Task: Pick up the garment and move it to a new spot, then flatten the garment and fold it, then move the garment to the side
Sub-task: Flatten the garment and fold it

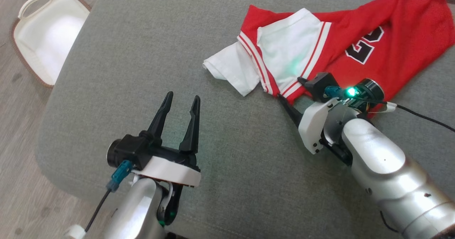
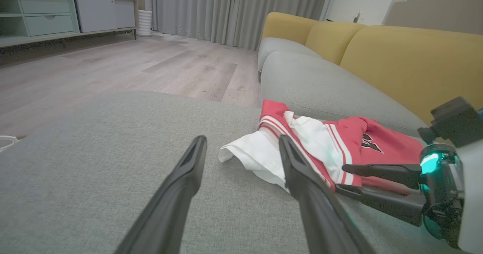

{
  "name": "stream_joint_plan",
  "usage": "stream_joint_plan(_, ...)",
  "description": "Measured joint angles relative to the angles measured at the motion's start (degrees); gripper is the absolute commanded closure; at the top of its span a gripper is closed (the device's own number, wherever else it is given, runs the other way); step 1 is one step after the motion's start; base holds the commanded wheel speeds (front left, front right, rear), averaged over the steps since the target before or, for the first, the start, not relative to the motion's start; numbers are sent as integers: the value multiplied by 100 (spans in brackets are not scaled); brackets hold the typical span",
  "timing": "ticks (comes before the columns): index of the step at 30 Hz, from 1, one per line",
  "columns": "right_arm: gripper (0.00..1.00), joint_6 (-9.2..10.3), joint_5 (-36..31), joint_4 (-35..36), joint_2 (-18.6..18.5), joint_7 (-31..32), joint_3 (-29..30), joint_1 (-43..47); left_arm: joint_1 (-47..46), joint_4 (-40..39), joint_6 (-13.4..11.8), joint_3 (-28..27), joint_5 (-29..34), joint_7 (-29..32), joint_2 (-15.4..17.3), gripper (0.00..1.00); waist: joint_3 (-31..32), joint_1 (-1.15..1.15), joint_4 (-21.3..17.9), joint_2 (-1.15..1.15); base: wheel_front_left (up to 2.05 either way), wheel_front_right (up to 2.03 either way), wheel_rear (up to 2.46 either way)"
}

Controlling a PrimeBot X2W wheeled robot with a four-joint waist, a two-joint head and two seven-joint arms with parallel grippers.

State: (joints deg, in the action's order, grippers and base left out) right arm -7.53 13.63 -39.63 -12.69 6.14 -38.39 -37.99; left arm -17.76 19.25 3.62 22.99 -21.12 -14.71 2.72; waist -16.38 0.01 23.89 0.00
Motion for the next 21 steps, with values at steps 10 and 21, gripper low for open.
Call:
stream_joint_plan(10,100,0,145,-791,147,-547,-134,-381,2,-25,-43,-10,-22,0,-25,0,-20,-1,-53,0,0,0,0)
stream_joint_plan(21,100,0,-210,-931,771,-1491,822,-817,64,-25,-2,-297,60,0,-27,0,134,0,-658,0,0,0,0)
